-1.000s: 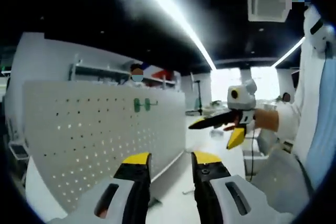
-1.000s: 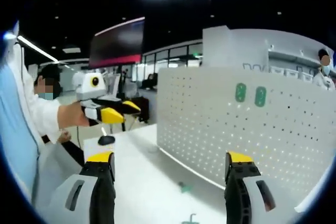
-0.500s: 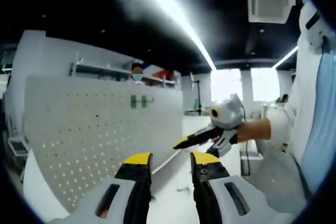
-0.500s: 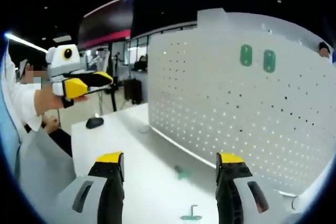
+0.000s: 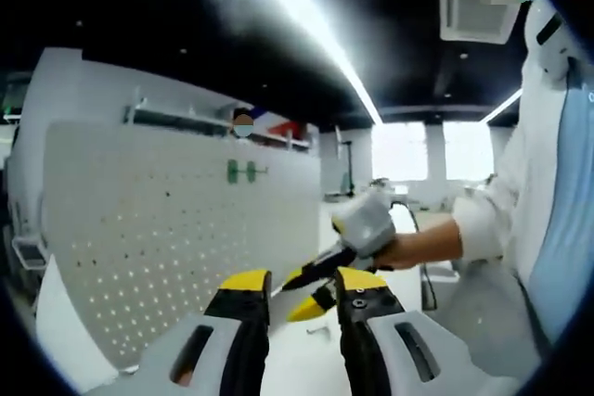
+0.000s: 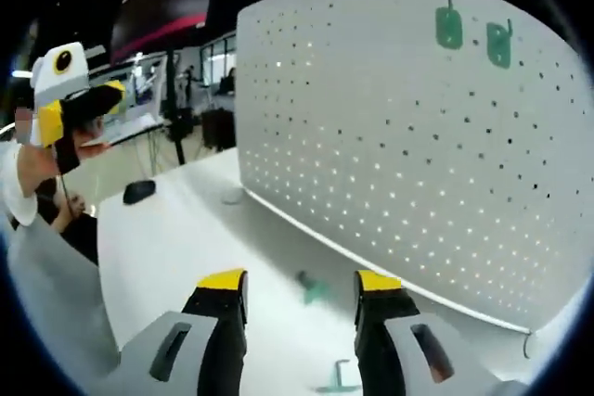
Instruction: Insert the hook assembly into the mounting plate slot until the hook locks in place.
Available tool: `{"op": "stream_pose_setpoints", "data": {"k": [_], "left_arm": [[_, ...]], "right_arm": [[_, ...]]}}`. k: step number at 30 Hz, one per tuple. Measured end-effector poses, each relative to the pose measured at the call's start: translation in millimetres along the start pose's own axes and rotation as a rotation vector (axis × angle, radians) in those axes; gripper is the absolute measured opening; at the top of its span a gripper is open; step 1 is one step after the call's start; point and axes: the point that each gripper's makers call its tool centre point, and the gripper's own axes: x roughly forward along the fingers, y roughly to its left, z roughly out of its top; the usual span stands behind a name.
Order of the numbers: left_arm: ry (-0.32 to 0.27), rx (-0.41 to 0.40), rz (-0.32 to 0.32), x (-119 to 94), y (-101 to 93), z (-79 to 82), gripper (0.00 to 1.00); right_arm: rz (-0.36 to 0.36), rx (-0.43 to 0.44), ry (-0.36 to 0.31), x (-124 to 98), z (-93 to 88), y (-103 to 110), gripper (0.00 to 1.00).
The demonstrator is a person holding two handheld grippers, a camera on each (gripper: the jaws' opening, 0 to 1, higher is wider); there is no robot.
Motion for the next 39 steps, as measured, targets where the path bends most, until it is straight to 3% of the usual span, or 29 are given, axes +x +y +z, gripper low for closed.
{"op": "stream_pose_setpoints", "data": {"k": [11, 21, 39], "left_arm": [[0.008, -0.020, -0.006, 0.1, 0.5, -9.4, 0.27], [0.018, -0.043, -0.015, 3.7, 2.2, -20.4, 0.27], [0.021, -0.058, -0.018, 5.4, 11.5, -25.6, 0.27]], "right_arm": [[-0.026, 0.050, 0.097, 38.0, -20.0, -13.6, 0.26], [-0.061, 0.065, 0.170, 63.1, -36.5, -18.9, 0.20], [-0.096, 0.074, 0.245, 89.9, -47.8, -26.5, 0.10]]}}
